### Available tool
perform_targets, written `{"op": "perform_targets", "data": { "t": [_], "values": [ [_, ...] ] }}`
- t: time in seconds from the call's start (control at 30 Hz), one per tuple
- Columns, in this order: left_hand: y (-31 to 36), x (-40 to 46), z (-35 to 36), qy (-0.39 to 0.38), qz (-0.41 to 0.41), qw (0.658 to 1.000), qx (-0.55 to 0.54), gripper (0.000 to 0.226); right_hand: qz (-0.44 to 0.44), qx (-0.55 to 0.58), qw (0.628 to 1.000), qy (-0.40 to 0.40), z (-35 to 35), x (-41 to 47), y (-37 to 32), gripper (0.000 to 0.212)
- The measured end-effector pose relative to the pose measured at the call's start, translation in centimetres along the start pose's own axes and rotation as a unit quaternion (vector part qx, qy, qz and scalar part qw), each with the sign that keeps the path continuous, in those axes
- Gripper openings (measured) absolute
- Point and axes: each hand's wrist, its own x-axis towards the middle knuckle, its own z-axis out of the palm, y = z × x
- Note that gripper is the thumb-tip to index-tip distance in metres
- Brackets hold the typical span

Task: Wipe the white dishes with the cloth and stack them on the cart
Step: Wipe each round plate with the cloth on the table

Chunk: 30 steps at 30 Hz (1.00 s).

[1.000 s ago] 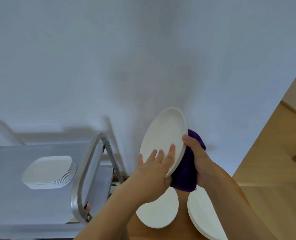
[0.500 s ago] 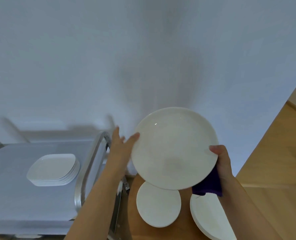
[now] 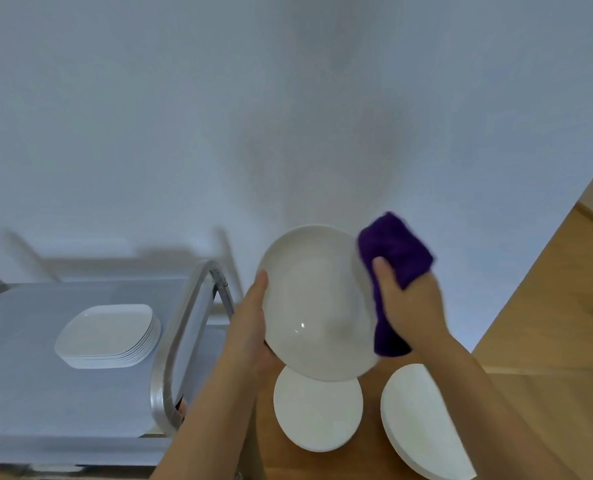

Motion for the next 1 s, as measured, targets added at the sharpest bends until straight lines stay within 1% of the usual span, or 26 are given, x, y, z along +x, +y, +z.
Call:
{"op": "perform_targets", "data": {
  "t": [0.07, 0.1, 0.13, 0.17, 0.2, 0.23, 0.3, 0.37, 0.43, 0.5, 0.53, 0.6, 0.63, 0.7, 0.77, 0.83, 0.9, 0.93, 1.0],
  "values": [
    [-0.9, -0.2, 1.2, 0.007, 0.011, 0.999, 0.047, 0.039, -0.085, -0.138, 0.987, -0.013, 2.8, -0.7, 0.0, 0.041],
    [-1.4, -0.3, 1.8, 0.006, 0.015, 0.998, 0.064, 0.045, -0.105, -0.175, 0.979, -0.025, 4.0, -1.2, -0.1, 0.045],
    [-2.0, -0.3, 2.2, 0.002, 0.022, 0.997, 0.079, 0.050, -0.108, -0.173, 0.978, -0.037, 5.0, -1.6, -0.4, 0.049],
    [-2.6, -0.1, 2.3, -0.001, 0.034, 0.995, 0.092, 0.052, -0.113, -0.148, 0.981, -0.045, 5.7, -2.0, -0.8, 0.052],
    [-2.9, -0.1, 2.5, -0.003, 0.049, 0.994, 0.102, 0.050, -0.130, -0.115, 0.983, -0.051, 6.2, -2.4, -1.1, 0.053],
    [-3.1, -0.1, 2.5, 0.002, 0.057, 0.993, 0.101, 0.046, -0.159, -0.096, 0.981, -0.059, 6.6, -2.8, -1.4, 0.053],
    [-3.0, 0.0, 2.1, 0.022, 0.062, 0.994, 0.083, 0.042, -0.231, -0.101, 0.964, -0.085, 7.0, -3.7, -1.6, 0.047],
    [-2.4, 0.2, 1.7, 0.046, 0.054, 0.997, 0.044, 0.044, -0.291, -0.090, 0.941, -0.145, 6.8, -4.7, -1.3, 0.035],
    [-1.5, 0.5, 0.9, 0.046, 0.044, 0.998, -0.004, 0.043, -0.316, -0.071, 0.918, -0.230, 6.0, -5.5, -0.3, 0.025],
    [-0.6, 0.6, 0.1, 0.044, 0.003, 0.998, -0.044, 0.050, -0.331, -0.090, 0.891, -0.297, 4.8, -5.6, 1.1, 0.028],
    [-0.3, 0.6, -0.3, 0.037, -0.016, 0.998, -0.055, 0.055, -0.342, -0.113, 0.880, -0.310, 4.2, -5.6, 1.8, 0.031],
    [-0.1, 0.7, -1.0, 0.015, -0.028, 0.998, -0.052, 0.061, -0.363, -0.172, 0.866, -0.298, 3.2, -5.5, 3.2, 0.034],
    [-0.3, 0.8, -1.4, 0.009, -0.023, 0.999, -0.047, 0.060, -0.370, -0.197, 0.863, -0.281, 2.9, -5.5, 3.9, 0.035],
    [-0.8, 0.7, -1.7, 0.002, -0.014, 0.999, -0.035, 0.055, -0.365, -0.234, 0.865, -0.252, 2.4, -5.5, 5.3, 0.036],
    [-1.5, 0.6, -1.7, 0.005, 0.003, 1.000, -0.006, 0.047, -0.321, -0.270, 0.878, -0.231, 2.3, -5.3, 6.7, 0.047],
    [-2.4, 0.7, -2.0, 0.021, 0.021, 0.998, 0.049, 0.043, -0.262, -0.300, 0.896, -0.196, 2.6, -4.6, 7.1, 0.051],
    [-3.5, 1.0, -2.3, 0.034, -0.003, 0.997, 0.076, 0.046, -0.209, -0.301, 0.916, -0.166, 3.5, -4.0, 6.5, 0.047],
    [-4.1, 1.0, -2.4, 0.033, -0.021, 0.996, 0.074, 0.047, -0.190, -0.297, 0.920, -0.170, 4.0, -3.7, 6.1, 0.047],
    [-5.2, 1.3, -2.7, 0.019, -0.044, 0.997, 0.060, 0.051, -0.197, -0.278, 0.921, -0.190, 5.2, -3.6, 5.9, 0.050]
  ]
}}
